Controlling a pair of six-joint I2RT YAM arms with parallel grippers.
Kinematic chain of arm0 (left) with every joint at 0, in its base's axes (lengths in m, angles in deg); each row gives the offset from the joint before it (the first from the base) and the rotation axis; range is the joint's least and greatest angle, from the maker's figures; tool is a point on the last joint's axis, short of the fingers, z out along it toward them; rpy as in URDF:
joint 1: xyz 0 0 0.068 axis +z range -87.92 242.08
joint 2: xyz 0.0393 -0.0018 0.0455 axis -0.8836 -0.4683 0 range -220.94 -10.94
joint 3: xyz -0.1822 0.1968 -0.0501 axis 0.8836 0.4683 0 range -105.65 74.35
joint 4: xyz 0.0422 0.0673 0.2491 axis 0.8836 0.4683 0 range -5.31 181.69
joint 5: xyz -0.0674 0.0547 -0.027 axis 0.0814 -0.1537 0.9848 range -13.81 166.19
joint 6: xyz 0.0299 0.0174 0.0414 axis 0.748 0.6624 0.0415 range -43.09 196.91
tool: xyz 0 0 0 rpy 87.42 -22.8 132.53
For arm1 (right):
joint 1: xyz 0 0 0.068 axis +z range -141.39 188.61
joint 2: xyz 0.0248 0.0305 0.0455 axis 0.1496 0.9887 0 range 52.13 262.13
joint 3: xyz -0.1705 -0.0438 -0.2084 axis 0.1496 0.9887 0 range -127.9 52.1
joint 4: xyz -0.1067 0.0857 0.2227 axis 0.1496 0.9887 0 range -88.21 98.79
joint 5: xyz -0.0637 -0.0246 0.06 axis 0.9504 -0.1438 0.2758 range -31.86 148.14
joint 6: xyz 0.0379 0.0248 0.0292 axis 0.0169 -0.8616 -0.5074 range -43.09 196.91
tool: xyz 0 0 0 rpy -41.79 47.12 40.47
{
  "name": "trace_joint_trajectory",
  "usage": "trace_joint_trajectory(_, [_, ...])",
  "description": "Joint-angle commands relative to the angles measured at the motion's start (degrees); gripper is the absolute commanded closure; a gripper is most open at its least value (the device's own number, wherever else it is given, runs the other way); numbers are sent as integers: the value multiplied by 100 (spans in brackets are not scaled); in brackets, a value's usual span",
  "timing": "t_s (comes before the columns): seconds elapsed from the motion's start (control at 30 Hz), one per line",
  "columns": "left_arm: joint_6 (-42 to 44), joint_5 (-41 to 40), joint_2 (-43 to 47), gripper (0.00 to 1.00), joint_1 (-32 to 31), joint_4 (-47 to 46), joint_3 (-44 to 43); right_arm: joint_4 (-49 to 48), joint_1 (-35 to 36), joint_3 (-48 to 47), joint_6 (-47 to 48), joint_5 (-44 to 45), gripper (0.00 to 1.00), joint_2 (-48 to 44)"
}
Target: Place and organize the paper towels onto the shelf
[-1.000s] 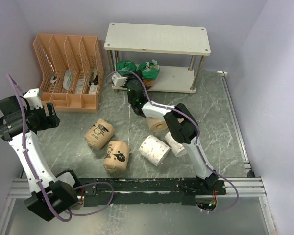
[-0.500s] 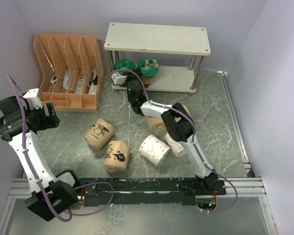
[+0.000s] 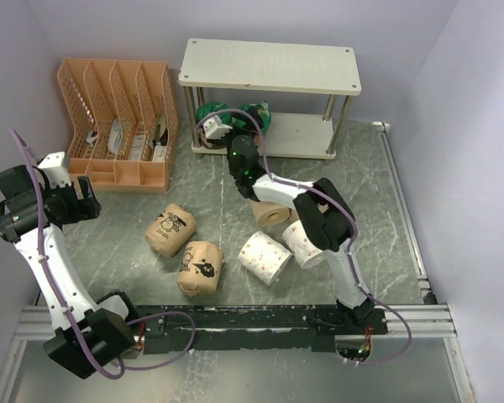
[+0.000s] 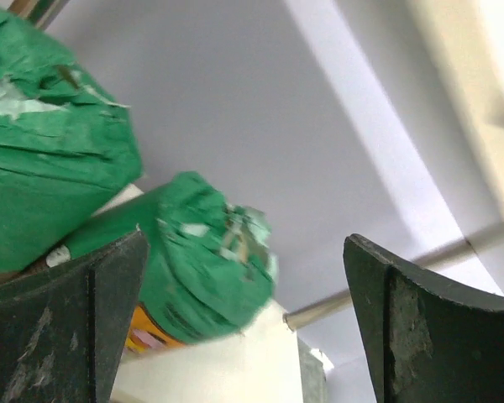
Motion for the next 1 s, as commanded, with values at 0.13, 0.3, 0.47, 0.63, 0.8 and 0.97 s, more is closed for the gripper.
trace_joint_trajectory(0.13, [-35,77,117,12,100,-74,-28,490,1056,2087,-2323,1700,0,-2654])
trace_joint_trajectory(0.3, [-15,135,76,12,102,-54,-33,4277,1423,3248,-7535,1489,7,-4380])
trace_joint_trajectory(0.47, [17,223,130,12,104,-53,-35,6385,1883,4058,-10152,807,10,-5591])
trace_joint_trajectory(0.63, [35,270,235,11,107,-66,-24,8288,2179,4571,-12783,207,10,-6661])
trace_joint_trajectory(0.8, [38,307,361,11,103,-78,-19,8964,3084,5116,-14639,265,17,-7560])
trace_joint_trajectory(0.97, [52,308,463,11,100,-82,-2,9746,3753,4738,-15024,978,17,-6980])
